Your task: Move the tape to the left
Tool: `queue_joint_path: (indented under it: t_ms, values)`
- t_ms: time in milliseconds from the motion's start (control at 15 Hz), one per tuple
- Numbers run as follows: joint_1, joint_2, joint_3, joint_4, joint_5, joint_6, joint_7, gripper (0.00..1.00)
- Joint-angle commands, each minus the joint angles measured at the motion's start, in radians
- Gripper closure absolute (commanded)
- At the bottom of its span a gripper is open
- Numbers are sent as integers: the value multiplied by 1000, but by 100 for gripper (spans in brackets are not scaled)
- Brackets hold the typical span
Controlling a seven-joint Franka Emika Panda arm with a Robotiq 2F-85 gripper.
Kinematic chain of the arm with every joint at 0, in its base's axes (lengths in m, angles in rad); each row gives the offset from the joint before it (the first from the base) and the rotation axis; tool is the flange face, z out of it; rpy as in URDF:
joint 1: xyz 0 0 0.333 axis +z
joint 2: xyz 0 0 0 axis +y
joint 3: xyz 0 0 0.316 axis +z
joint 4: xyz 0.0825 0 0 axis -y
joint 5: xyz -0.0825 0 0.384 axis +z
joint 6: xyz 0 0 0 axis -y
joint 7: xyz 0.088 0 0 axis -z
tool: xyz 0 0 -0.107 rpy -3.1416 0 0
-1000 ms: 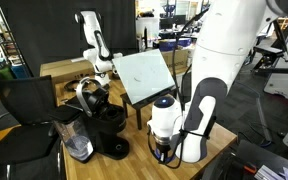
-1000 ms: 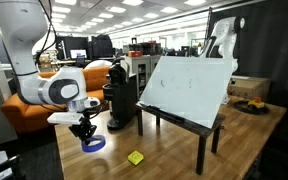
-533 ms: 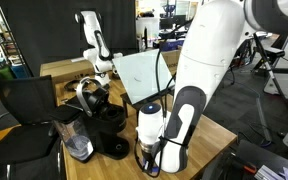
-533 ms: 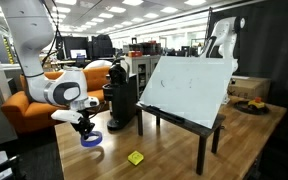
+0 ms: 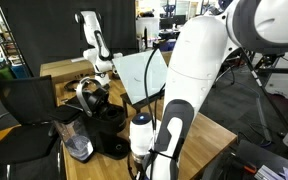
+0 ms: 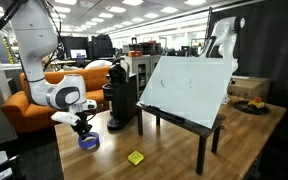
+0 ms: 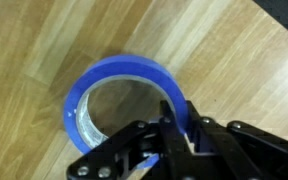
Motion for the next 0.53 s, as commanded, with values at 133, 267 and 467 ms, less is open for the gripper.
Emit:
queue_joint_path:
  t_ms: [133,267,467]
  values:
    - [140,45,-40,92,10,-29,88,96]
    - [187,64,-57,127,8,-42,121,96]
    - [254,96,-105,177,-5,-74,157,96]
